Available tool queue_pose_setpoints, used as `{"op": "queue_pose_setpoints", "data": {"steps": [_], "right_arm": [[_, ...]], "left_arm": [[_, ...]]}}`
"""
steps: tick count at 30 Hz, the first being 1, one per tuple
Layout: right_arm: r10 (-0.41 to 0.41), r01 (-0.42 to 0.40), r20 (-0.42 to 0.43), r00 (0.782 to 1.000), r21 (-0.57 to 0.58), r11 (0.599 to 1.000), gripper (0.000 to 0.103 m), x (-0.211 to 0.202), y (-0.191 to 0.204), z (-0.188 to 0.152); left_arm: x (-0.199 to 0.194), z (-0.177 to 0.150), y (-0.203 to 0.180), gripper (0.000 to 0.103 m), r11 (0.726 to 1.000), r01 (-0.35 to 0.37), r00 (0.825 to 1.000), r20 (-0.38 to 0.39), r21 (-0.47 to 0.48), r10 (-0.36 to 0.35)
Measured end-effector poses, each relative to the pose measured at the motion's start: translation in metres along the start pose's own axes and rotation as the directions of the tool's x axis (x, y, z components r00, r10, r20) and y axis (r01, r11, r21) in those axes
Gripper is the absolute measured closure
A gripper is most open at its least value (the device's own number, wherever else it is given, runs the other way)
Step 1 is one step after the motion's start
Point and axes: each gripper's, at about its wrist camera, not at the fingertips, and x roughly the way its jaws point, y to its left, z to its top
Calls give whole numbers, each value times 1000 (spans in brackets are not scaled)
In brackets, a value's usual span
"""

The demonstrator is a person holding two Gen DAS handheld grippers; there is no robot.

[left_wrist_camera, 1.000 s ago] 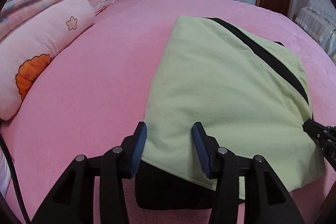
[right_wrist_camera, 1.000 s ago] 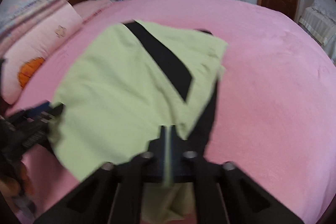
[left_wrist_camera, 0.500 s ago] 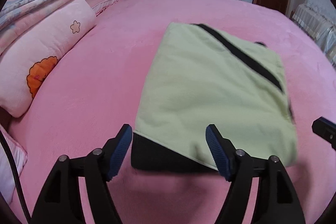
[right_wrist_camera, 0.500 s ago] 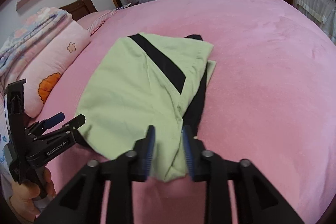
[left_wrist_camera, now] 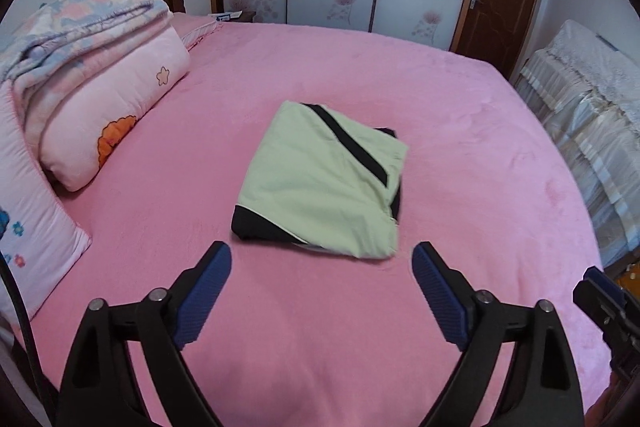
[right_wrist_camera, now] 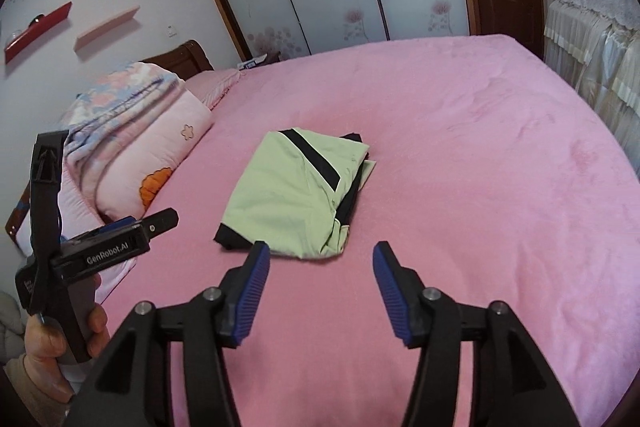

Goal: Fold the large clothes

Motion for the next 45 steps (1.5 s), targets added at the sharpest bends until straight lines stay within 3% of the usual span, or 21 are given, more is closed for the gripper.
{"op": "queue_pose_setpoints", "data": {"steps": [9, 16, 22, 29, 37, 45], "right_arm": [[-20, 23, 63, 998, -53, 998, 40, -134, 3, -44], [-43, 52, 114, 993, -77, 996, 34, -196, 5, -89], [-88, 94, 133, 987, -42, 995, 33, -214, -10, -136], [-147, 144, 120, 982, 31, 989, 33, -211, -21, -183], [-193, 205, 139, 971, -74, 976, 32, -207, -1, -200], [-202, 218, 144, 969, -102, 971, 32, -201, 5, -206]], "left_arm": [[-148, -50, -31, 1, 999, 26, 994, 108, 21, -28], [-203, -118, -57, 1, 997, -44, 992, 121, 62, 37], [-218, -180, -76, 1, 997, -52, 981, 188, 55, 41], [-196, -238, -89, 1, 1000, 18, 995, 95, -9, -17], [-196, -258, -112, 1, 996, -12, 995, 97, 89, 4], [-195, -259, -115, 1, 995, -17, 997, 78, 97, 10]]}}
